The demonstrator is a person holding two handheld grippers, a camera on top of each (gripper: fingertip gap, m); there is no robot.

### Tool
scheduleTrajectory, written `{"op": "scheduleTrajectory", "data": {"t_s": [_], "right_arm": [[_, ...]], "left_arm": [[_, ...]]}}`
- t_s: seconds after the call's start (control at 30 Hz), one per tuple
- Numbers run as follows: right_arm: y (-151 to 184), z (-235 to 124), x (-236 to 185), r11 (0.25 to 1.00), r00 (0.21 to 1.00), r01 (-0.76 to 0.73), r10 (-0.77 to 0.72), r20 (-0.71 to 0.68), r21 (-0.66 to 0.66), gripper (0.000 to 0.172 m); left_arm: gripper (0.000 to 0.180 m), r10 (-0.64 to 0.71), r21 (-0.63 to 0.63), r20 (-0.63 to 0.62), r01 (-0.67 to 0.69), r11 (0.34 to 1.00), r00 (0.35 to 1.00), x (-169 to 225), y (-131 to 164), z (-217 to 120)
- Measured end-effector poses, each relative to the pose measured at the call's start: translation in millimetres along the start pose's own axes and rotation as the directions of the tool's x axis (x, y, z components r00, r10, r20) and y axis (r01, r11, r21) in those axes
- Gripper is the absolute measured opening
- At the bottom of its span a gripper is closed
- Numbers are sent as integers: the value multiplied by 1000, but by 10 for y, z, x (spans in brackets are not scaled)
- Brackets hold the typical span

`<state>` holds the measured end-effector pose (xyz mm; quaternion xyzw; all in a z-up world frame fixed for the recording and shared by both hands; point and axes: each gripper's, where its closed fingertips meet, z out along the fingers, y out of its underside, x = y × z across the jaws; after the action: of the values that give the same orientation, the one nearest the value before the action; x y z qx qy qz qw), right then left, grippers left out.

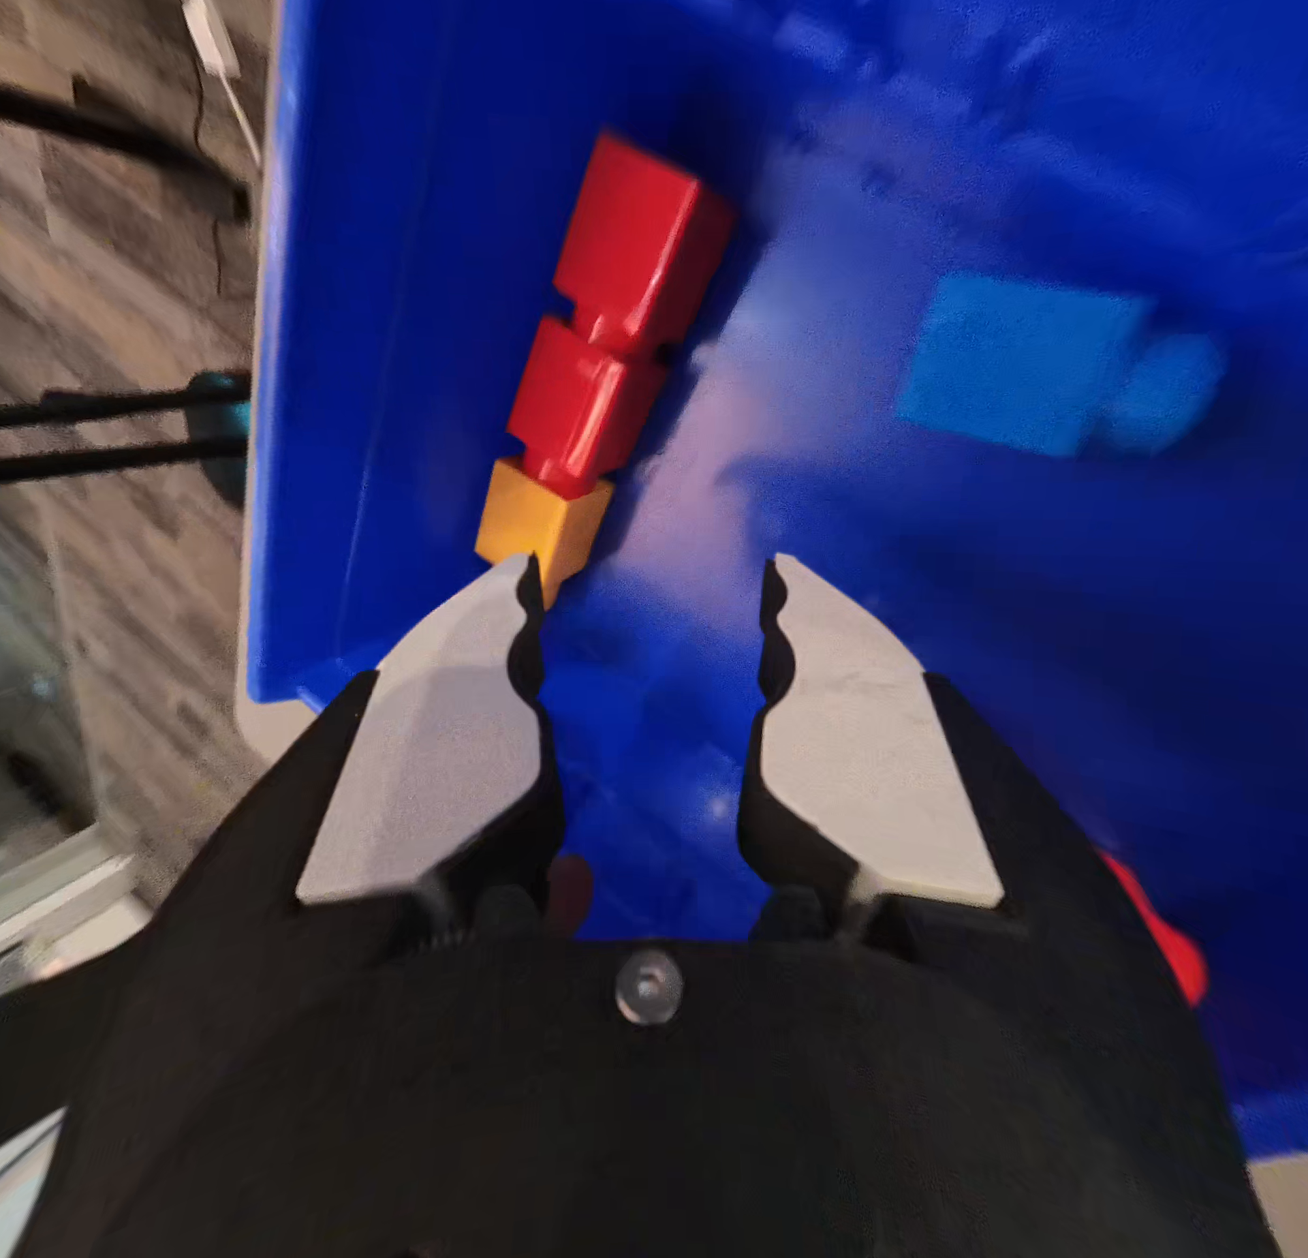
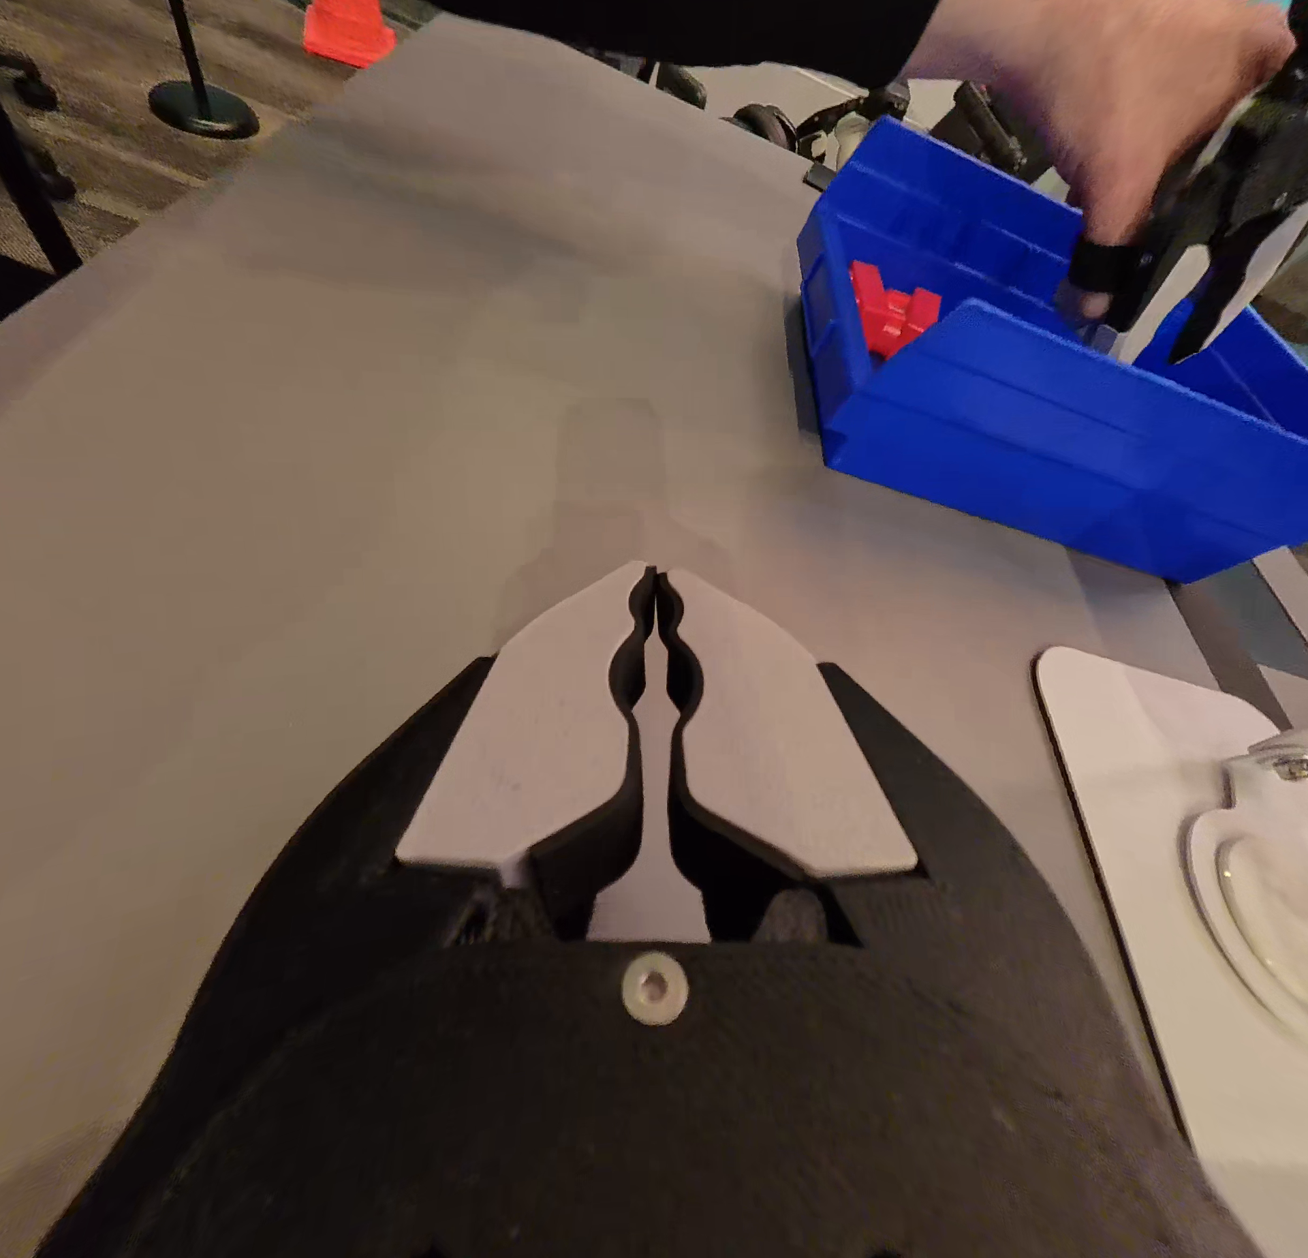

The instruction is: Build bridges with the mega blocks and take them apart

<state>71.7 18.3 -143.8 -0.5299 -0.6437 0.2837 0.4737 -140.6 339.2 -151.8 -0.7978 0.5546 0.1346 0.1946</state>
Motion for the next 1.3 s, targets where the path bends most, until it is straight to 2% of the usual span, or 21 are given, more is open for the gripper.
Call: {"op": "scheduleTrajectory", "data": {"t_s": [0.07,0.17,0.3,0.4,0.53,0.73,0.83,0.9,0.97,1.07,1.3], "right_arm": [[56,17,-3,1000,1000,-6,6,13,-12,0],[84,43,-18,1000,999,-19,20,33,-12,0],[101,46,-36,1000,999,-9,9,41,-21,0],[101,44,-43,1000,999,-8,9,44,-21,0],[103,41,-61,1000,999,-4,6,50,-23,0],[101,33,-90,1000,998,-2,3,63,-22,0],[98,28,-90,1000,998,-6,7,64,-19,0],[95,25,-91,1000,998,-7,8,65,-17,0],[94,24,-92,1000,998,-10,11,68,-16,0],[96,26,-91,1000,998,-10,11,68,-17,0],[98,27,-97,1000,997,-10,12,73,-18,0]], "left_arm": [[63,21,-108,8,-20,994,1000,-106,98,170],[65,48,-189,27,-42,981,998,-223,148,321],[68,51,-223,-35,-58,973,998,-192,163,500],[60,12,-220,-56,-24,975,998,-214,145,490],[64,-8,-222,-73,-8,975,997,-135,155,452],[63,2,-248,-139,-37,968,990,258,231,228],[52,-28,-201,-206,-14,979,978,432,222,56],[52,-36,-155,-156,11,988,987,330,210,-33],[57,-59,-154,-159,34,988,986,277,250,-77],[63,-30,-235,-119,2,972,992,174,393,-2],[62,-35,-279,-211,-26,960,977,364,383,269]]}}
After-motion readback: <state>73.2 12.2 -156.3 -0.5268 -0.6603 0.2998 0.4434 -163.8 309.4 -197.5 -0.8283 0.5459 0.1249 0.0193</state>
